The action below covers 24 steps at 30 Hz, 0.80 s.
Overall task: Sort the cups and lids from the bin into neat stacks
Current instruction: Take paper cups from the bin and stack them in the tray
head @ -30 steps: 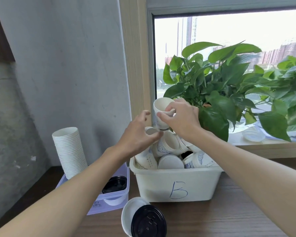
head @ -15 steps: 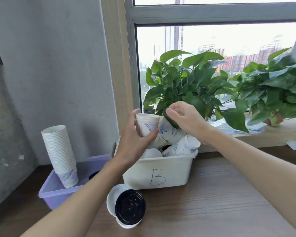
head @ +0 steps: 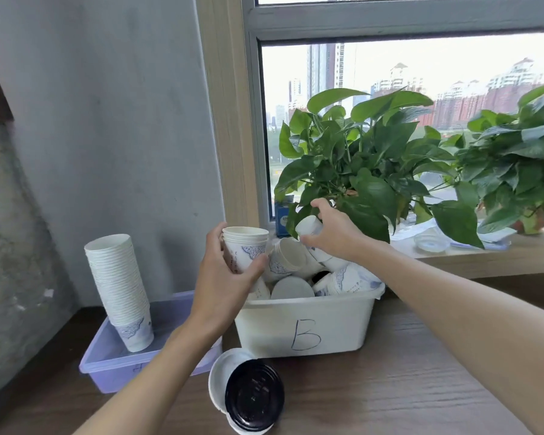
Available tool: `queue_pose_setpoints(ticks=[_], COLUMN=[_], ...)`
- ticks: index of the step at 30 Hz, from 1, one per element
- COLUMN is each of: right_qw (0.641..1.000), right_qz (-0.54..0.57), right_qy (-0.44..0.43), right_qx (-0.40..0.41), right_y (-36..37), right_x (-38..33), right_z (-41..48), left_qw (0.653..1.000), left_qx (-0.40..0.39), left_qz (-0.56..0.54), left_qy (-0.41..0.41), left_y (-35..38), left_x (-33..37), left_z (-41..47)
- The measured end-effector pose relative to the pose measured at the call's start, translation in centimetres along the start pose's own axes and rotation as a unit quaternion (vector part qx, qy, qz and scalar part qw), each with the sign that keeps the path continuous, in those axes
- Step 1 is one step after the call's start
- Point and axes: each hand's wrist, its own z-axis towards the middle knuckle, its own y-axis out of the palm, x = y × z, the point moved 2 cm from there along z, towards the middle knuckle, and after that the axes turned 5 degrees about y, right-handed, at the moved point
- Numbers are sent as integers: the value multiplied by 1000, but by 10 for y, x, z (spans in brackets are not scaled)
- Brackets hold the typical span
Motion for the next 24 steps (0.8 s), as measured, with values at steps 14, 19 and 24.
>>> queue_pose_setpoints(ticks=[14,19,24], right_qw=[994,970,937], right_qz=[3,145,327], right_qy=[-31,-100,-55], right_qx=[105,168,108], right_y=[4,-15,-19], right_x=[-3,-35,-61], right_z=[13,-9,-42], left_qw=[1000,1000,999], left_qx=[-25,-28,-37], left_qz=[13,8,-1], left_qy=[3,2,-3], left_y=[-8,-12,-16], left_x=[4,12,17], left_z=[-2,-7,-16])
